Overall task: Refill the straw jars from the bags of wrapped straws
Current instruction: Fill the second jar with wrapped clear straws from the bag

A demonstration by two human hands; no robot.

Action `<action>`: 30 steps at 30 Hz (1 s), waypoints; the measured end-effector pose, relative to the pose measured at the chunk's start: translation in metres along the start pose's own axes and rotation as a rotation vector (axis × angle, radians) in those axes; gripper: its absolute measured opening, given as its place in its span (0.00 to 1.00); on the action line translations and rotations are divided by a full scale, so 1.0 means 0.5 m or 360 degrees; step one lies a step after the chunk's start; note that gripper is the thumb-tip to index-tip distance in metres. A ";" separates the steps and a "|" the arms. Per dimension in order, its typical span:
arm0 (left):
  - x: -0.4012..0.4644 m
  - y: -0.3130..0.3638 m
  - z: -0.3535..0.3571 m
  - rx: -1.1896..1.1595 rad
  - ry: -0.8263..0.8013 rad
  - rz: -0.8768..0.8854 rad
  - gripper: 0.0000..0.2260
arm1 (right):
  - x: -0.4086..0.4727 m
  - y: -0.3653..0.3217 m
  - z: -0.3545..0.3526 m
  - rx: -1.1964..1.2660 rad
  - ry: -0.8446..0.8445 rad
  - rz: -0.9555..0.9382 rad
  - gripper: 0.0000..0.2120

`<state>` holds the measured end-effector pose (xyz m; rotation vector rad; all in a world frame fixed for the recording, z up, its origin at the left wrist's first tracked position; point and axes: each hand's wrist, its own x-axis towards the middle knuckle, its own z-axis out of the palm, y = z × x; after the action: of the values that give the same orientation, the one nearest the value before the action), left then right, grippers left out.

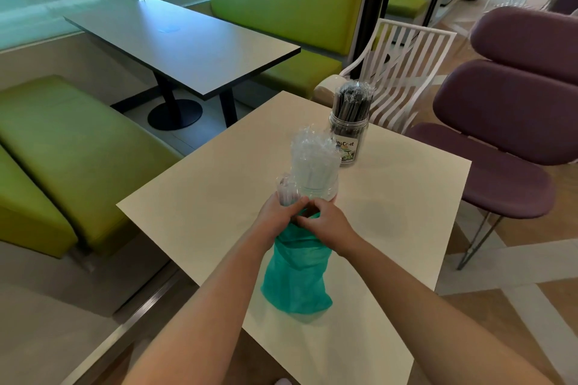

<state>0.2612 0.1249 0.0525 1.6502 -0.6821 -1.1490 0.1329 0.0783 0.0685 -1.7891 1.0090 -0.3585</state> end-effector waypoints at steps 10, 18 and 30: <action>-0.019 0.012 -0.004 -0.0236 -0.0245 -0.0257 0.19 | 0.007 0.016 0.003 -0.0033 -0.0282 0.0146 0.15; -0.027 -0.004 0.000 -0.0381 -0.0277 -0.0234 0.14 | 0.018 0.038 -0.012 0.0043 -0.0264 0.0306 0.19; -0.033 0.008 0.015 -0.0469 -0.0142 -0.0258 0.12 | 0.013 0.044 -0.023 0.0157 -0.0179 0.0222 0.16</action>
<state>0.2483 0.1344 0.0618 1.4294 -0.4153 -1.3757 0.1188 0.0630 0.0533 -1.6219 1.0126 -0.2146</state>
